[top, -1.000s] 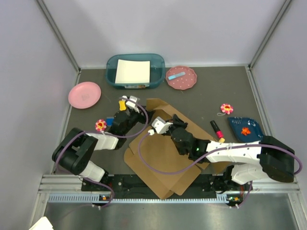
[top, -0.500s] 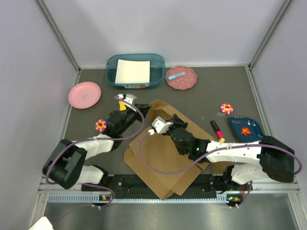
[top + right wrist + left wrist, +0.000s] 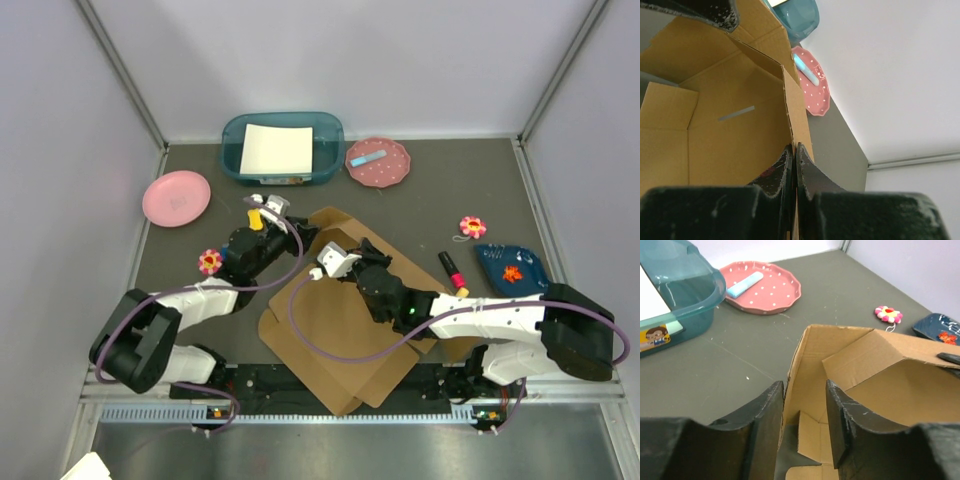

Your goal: Fold the paper box

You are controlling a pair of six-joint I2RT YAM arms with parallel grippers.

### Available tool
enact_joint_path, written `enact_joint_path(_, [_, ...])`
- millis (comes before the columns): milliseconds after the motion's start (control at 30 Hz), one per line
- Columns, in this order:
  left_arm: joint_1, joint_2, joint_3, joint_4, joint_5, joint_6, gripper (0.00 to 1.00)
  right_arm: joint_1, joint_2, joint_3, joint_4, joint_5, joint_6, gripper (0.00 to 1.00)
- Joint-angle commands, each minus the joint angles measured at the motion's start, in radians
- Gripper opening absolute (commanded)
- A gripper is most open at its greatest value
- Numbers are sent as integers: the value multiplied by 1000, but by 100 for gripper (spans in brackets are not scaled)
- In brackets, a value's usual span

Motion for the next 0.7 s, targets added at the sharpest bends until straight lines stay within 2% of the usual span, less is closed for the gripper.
enact_joint_path(0, [3, 38, 4, -31, -18, 44, 45, -3, 13, -12, -140, -40, 93, 0])
enact_joint_path(267, [1, 151, 34, -29, -9, 61, 43, -9, -5, -1, -163, -57, 116, 0])
enact_joint_path(367, [1, 184, 44, 1, -11, 47, 38, -12, -1, 0, -172, -63, 119, 0])
enact_joint_path(533, [1, 176, 41, 65, 24, -1, 14, -14, 7, 3, -177, -63, 119, 0])
enact_joint_path(567, [1, 167, 41, 64, 34, -2, 11, -15, 9, 3, -177, -63, 119, 0])
enact_joint_path(633, [1, 139, 45, 50, 44, -2, 0, -17, 12, 5, -177, -61, 119, 0])
enact_joint_path(667, [1, 127, 50, 36, 46, 1, 0, -17, 13, 5, -177, -58, 119, 0])
